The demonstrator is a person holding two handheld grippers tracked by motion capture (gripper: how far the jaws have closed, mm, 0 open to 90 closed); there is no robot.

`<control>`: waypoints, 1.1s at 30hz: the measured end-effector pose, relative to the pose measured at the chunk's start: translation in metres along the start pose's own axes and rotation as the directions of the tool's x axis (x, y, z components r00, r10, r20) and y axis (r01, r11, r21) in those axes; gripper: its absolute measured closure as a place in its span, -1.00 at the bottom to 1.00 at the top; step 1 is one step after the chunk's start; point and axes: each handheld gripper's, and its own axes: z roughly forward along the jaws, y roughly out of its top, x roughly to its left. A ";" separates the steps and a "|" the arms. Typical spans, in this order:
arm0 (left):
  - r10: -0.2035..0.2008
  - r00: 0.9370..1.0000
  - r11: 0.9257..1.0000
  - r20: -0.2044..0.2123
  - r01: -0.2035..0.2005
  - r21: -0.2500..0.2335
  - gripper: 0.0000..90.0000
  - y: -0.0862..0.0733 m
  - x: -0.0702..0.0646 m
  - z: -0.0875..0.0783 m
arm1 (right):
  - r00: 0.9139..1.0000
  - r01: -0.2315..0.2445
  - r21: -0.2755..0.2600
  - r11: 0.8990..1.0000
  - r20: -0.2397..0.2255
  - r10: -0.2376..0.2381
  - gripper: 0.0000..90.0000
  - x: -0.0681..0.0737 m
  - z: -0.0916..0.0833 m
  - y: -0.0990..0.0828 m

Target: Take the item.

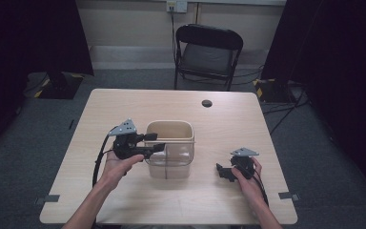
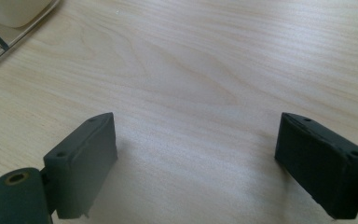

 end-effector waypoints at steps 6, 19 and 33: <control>-0.002 1.000 1.000 -0.001 0.002 0.001 -0.04 0.000 0.000 0.000 | 1.000 0.000 0.000 1.000 0.000 0.000 -0.73 0.000 0.000 0.000; 0.001 1.000 1.000 -0.004 -0.001 0.000 -0.04 0.000 0.000 0.001 | 1.000 0.000 0.000 1.000 0.000 0.000 -0.73 0.000 0.000 0.000; -0.003 1.000 1.000 -0.004 0.003 0.002 -0.03 0.000 0.000 0.001 | 1.000 0.000 0.000 1.000 0.000 0.000 -0.73 0.000 0.000 0.000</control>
